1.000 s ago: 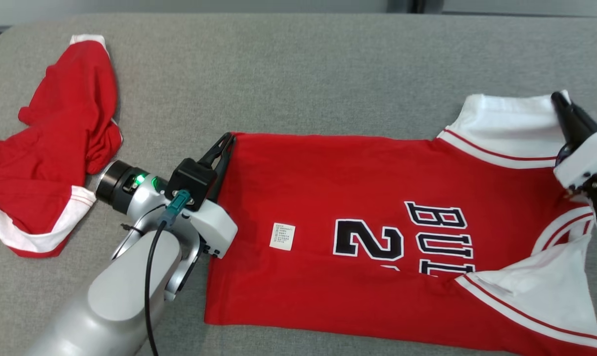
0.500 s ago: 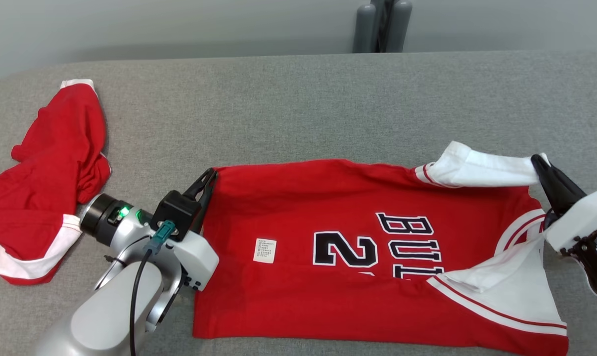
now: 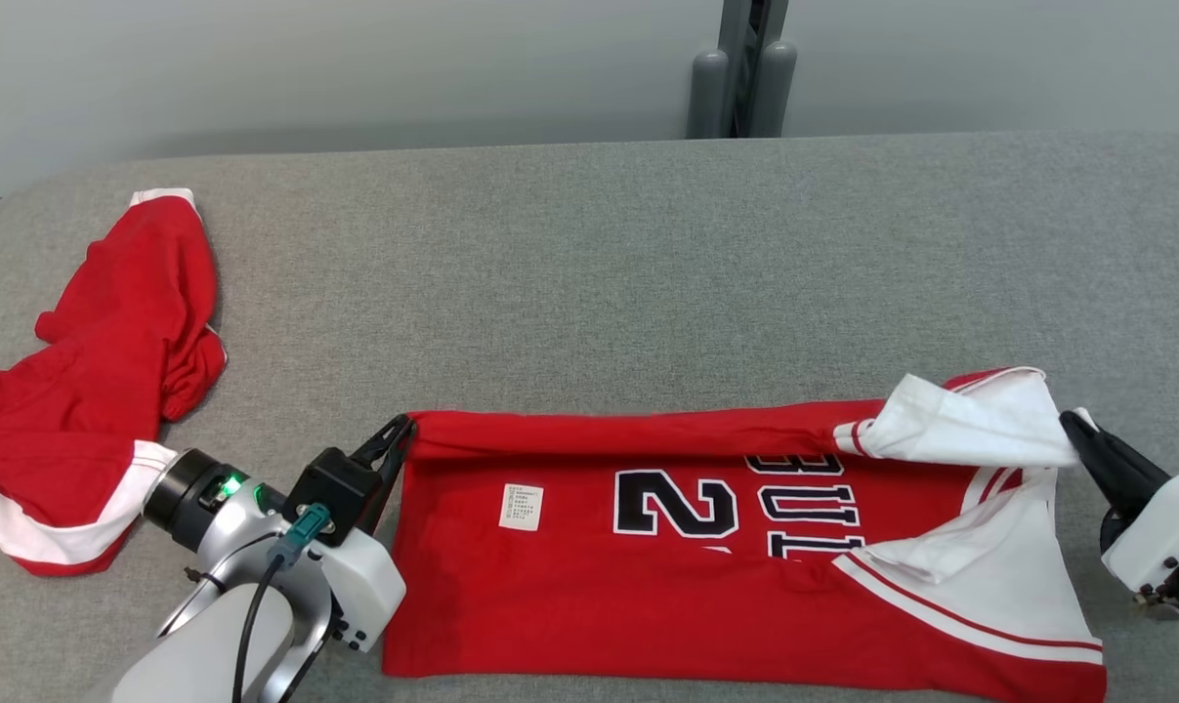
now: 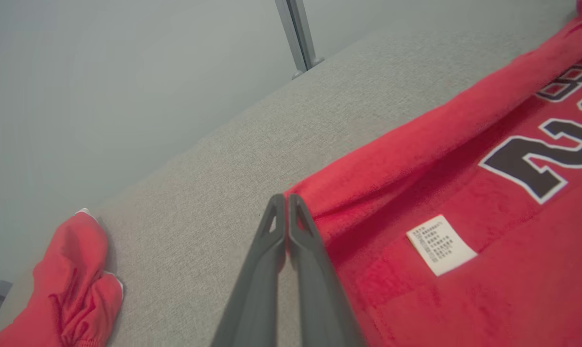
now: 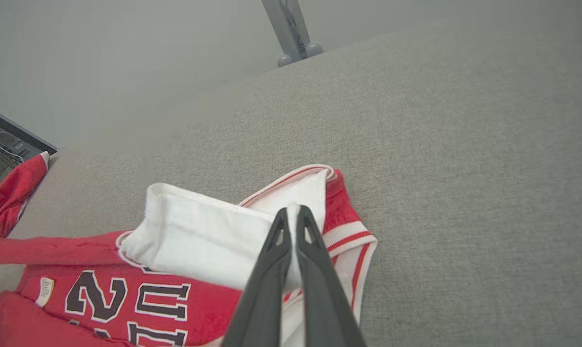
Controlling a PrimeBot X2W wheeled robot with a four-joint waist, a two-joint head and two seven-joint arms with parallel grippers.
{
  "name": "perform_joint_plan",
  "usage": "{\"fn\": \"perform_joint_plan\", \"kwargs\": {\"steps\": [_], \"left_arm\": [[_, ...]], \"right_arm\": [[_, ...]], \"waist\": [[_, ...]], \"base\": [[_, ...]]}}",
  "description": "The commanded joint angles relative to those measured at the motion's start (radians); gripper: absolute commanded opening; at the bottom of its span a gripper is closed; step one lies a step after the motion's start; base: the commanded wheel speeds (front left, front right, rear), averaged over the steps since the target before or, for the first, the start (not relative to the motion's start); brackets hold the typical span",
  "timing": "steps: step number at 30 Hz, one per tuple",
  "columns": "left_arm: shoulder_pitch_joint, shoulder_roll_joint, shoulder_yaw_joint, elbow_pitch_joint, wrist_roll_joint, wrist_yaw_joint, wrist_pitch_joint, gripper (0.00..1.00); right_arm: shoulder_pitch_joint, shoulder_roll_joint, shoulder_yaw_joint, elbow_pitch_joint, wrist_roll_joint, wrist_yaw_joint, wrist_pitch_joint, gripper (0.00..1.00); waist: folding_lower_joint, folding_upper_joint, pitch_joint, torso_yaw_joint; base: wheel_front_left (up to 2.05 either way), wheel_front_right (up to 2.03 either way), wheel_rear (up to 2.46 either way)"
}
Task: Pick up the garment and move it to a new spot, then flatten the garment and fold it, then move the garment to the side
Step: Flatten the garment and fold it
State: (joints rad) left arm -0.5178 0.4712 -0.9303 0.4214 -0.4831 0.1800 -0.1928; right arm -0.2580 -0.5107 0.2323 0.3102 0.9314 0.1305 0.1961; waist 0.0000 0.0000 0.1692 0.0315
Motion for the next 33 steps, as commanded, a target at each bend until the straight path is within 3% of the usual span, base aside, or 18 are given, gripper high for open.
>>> {"fn": "perform_joint_plan", "kwargs": {"steps": [1, 20, 21, 22, 23, 24, 25, 26, 29, 33], "left_arm": [[0.008, 0.013, -0.003, -0.006, 0.001, -0.003, 0.003, 0.0], [0.051, 0.056, -0.095, -0.022, 0.033, -0.048, 0.059, 0.0], [0.051, 0.055, -0.097, -0.019, 0.031, -0.047, 0.061, 0.0], [0.051, 0.055, -0.098, -0.016, 0.03, -0.046, 0.065, 0.0], [0.049, 0.054, -0.097, -0.014, 0.029, -0.042, 0.064, 0.26], [0.049, 0.052, -0.095, -0.012, 0.026, -0.037, 0.065, 0.45], [0.052, 0.049, -0.093, -0.009, 0.02, -0.036, 0.066, 0.79], [0.056, 0.048, -0.093, -0.007, 0.014, -0.039, 0.069, 1.0], [0.059, 0.05, -0.096, -0.004, 0.005, -0.042, 0.083, 1.0], [0.056, 0.055, -0.057, -0.009, -0.028, -0.008, 0.08, 1.0]], "right_arm": [[0.023, -0.002, -0.009, -0.018, -0.004, 0.0, 0.017, 0.0], [0.203, 0.017, -0.136, -0.24, -0.056, 0.0, 0.324, 0.0], [0.211, 0.02, -0.143, -0.248, -0.063, 0.0, 0.339, 0.07], [0.217, 0.024, -0.149, -0.256, -0.07, 0.0, 0.354, 0.55], [0.226, 0.03, -0.155, -0.26, -0.073, 0.0, 0.372, 0.96], [0.234, 0.038, -0.166, -0.26, -0.078, 0.0, 0.389, 1.0], [0.24, 0.047, -0.179, -0.266, -0.082, 0.0, 0.405, 1.0], [0.242, 0.055, -0.188, -0.275, -0.087, 0.0, 0.416, 1.0], [0.256, 0.077, -0.218, -0.294, -0.1, 0.0, 0.447, 1.0], [0.26, 0.105, -0.265, -0.33, -0.106, 0.0, 0.465, 1.0]], "waist": [[0.0, 0.0, -0.002, 0.001], [0.0, 0.0, -0.028, 0.002], [0.0, 0.0, -0.028, 0.002], [0.0, 0.0, -0.027, 0.002], [0.0, 0.0, -0.027, 0.002], [0.0, 0.0, -0.027, 0.002], [0.0, 0.0, -0.028, 0.002], [0.0, 0.0, -0.028, 0.002], [0.0, 0.0, -0.031, 0.002], [0.0, 0.0, -0.036, 0.002]], "base": [[0.0, 0.0, 0.0], [0.0, 0.0, 0.0], [0.0, 0.0, 0.0], [0.0, 0.0, 0.0], [0.0, 0.0, 0.0], [0.0, 0.0, 0.0], [0.0, 0.0, 0.0], [0.0, 0.0, 0.0], [0.0, 0.0, 0.0], [0.0, 0.0, 0.0]]}}
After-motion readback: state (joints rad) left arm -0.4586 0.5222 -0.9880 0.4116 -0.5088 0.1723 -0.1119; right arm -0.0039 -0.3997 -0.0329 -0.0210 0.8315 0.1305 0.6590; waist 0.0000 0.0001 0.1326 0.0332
